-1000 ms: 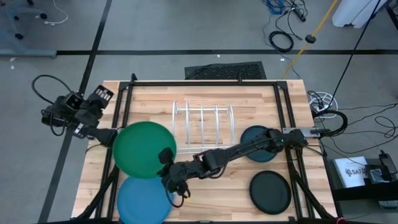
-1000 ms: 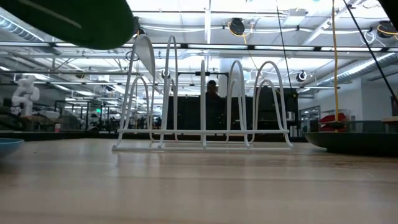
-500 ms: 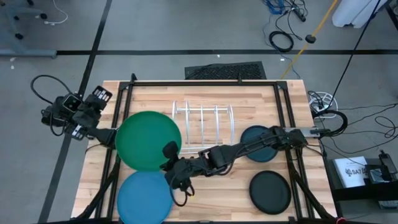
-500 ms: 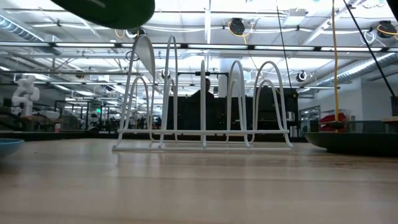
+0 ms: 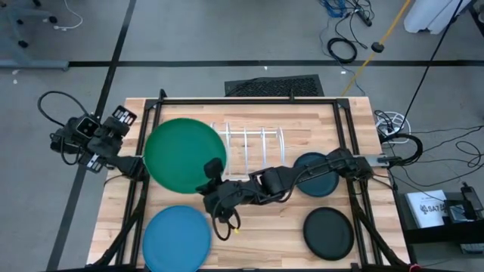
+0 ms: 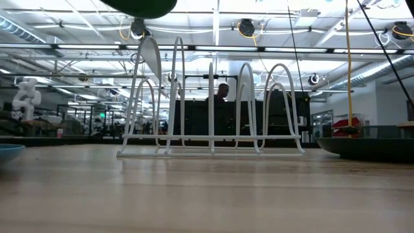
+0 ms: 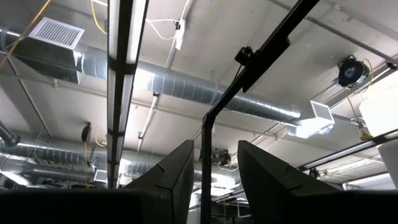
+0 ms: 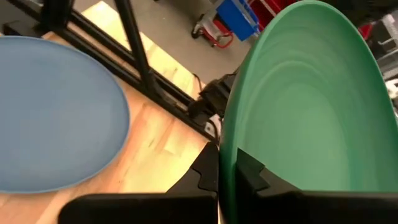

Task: Sort dishes
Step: Put the green plate into the white dish rack

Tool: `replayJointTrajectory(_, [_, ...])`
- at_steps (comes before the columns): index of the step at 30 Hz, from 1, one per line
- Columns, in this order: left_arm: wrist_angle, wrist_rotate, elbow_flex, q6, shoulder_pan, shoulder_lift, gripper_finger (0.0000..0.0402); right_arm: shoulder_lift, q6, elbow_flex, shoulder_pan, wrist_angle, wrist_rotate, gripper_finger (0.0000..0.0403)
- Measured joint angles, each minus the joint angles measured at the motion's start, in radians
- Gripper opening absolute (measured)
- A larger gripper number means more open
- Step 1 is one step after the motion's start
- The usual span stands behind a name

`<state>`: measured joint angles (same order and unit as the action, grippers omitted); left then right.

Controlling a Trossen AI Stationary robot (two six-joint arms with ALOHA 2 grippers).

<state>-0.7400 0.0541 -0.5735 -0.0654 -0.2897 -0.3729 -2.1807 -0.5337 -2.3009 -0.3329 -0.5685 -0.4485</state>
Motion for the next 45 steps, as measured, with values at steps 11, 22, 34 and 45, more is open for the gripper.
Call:
replayJointTrajectory(11, [0.023, 0.022, 0.000, -0.006, 0.000, 0.000, 0.0135, 0.044, 0.024, 0.000, 0.029, 0.007, 0.002, 0.0000])
replayJointTrajectory(22, [0.044, 0.024, 0.000, -0.006, 0.000, 0.000, 0.0135, 0.133, 0.009, 0.000, 0.056, 0.002, 0.002, 0.0000])
replayJointTrajectory(34, [0.253, -0.073, 0.000, 0.041, 0.000, 0.000, 0.0135, 0.295, 0.042, 0.000, 0.112, -0.012, 0.002, 0.0000])
replayJointTrajectory(45, [0.385, -0.203, 0.000, 0.067, 0.000, 0.000, 0.0135, 0.434, 0.243, 0.000, 0.216, -0.060, 0.012, 0.0000])
